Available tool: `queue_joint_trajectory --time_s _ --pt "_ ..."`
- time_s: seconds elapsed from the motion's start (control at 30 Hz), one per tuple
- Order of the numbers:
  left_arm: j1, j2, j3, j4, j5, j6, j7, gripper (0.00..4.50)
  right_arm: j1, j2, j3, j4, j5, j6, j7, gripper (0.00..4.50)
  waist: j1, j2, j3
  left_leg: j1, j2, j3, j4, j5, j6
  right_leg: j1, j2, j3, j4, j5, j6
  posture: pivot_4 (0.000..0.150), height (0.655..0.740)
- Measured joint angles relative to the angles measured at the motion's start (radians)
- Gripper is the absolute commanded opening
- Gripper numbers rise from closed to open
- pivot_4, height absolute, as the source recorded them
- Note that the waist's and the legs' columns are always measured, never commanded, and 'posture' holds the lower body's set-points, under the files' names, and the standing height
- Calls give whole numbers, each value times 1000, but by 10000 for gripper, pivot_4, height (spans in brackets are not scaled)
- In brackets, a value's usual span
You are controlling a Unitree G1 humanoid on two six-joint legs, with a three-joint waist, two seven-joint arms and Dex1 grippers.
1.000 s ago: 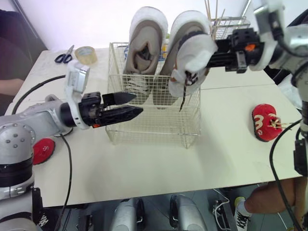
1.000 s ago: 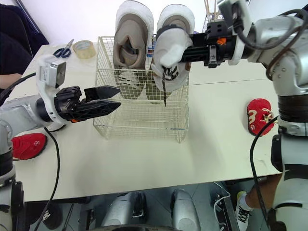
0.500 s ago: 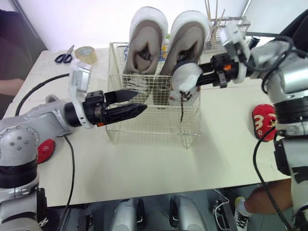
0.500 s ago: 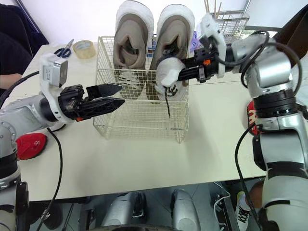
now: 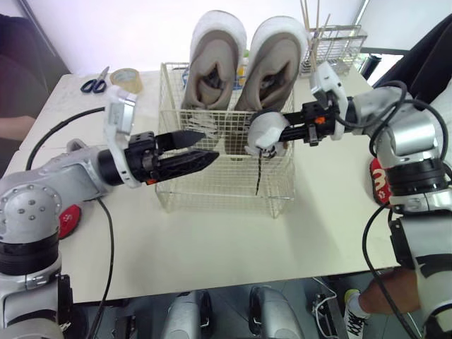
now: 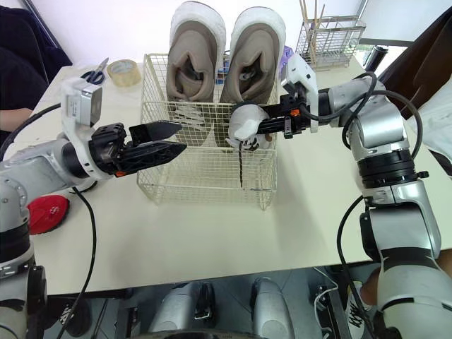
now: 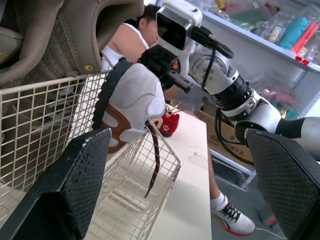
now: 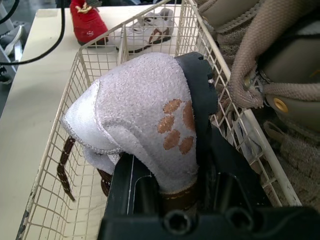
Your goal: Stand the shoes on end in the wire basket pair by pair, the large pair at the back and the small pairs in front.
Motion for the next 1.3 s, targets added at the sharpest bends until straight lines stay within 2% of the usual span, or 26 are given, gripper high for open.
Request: queue_joint_trajectory --time_s 0.17,0.7,0.97,1.13,1.3 --pt "-2 0 -8 7 4 0 -7 45000 1 -1 -4 -39 -3 27 -4 42849 0 0 0 0 0 0 0 0 0 0 0 0 0 0 0 1500 7400" --pt "-15 7 -17 18 48 0 -30 45000 0 -164 -83 -251 10 115 20 42849 1 0 0 0 0 0 0 0 -1 0 0 0 0 0 0 1500 7400" --pt "-15 62 47 64 67 -4 -25 45000 -6 -211 -211 -304 99 209 -34 42849 1 0 0 0 0 0 0 0 -1 0 0 0 0 0 0 1500 7400" --pt "-20 103 111 118 64 -5 2 45000 -18 -195 -310 -380 278 364 -77 42849 1 0 0 0 1 0 0 0 -1 -1 0 0 0 0 0 1500 7400" --pt "-91 117 176 277 92 -19 113 45000 -26 -125 -344 -481 466 495 -125 42849 1 0 0 0 1 -1 0 0 -1 -1 0 0 1 0 0 1500 7400"
